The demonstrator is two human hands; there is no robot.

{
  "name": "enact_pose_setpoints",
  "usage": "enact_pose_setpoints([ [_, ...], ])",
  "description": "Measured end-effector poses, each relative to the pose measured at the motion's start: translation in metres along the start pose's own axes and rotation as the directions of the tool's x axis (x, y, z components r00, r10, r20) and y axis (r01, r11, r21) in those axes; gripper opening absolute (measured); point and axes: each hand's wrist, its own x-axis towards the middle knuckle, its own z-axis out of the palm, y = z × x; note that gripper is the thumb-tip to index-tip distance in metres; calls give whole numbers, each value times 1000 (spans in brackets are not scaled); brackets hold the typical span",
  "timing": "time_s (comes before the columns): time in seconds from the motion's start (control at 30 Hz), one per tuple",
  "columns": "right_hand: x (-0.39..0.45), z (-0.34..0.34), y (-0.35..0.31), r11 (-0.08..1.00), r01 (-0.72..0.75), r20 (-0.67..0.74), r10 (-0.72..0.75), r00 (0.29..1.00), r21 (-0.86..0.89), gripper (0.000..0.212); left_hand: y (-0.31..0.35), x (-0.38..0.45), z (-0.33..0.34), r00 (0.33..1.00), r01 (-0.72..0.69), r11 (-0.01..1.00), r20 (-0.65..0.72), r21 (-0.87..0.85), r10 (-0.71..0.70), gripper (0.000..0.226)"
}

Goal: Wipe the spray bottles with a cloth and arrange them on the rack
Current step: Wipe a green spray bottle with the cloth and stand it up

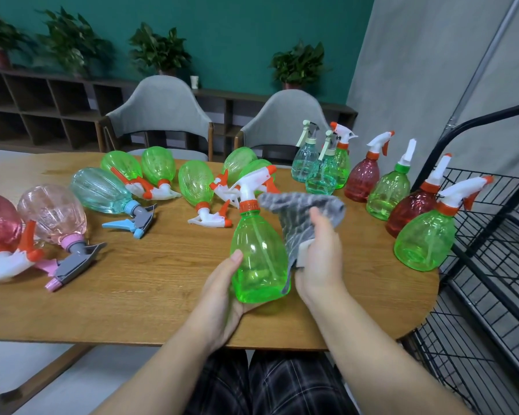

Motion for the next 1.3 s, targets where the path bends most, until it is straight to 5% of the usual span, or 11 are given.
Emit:
enact_pose_setpoints([
  [0.07,-5,3,10,963,141,171,-102,980,-229,51,1,0,1,999,-43,998,-2,35,43,57],
  [0.2,-11,2,29,826,406,468,-201,860,-391,37,2,1,1,989,-148,986,34,77,145,48],
  [0.57,-12,-26,44,877,462,569,-313,760,-135,35,-1,5,-6,996,-84,988,15,130,83,62],
  [0.67,-17,-27,42,898,436,593,-325,737,-51,32,-41,41,-77,972,-177,981,-138,84,188,56],
  [0.73,-22,-28,39,937,348,537,-287,793,-13,29,-36,31,-65,965,-217,971,-128,98,229,40],
  [0.83,-20,-24,28,985,-5,197,-29,980,173,32,-4,4,-14,984,-166,986,-56,16,167,49],
  [0.93,-5,-23,15,896,-258,-73,303,950,362,35,-3,2,-8,976,-201,980,-86,5,201,58],
  [1.13,5,0,2,968,-233,65,227,972,98,23,-1,-1,0,984,-158,986,-80,61,162,43],
  [1.3,0,13,21,903,205,336,-72,939,-378,24,1,0,4,989,-132,988,-62,86,138,42],
])
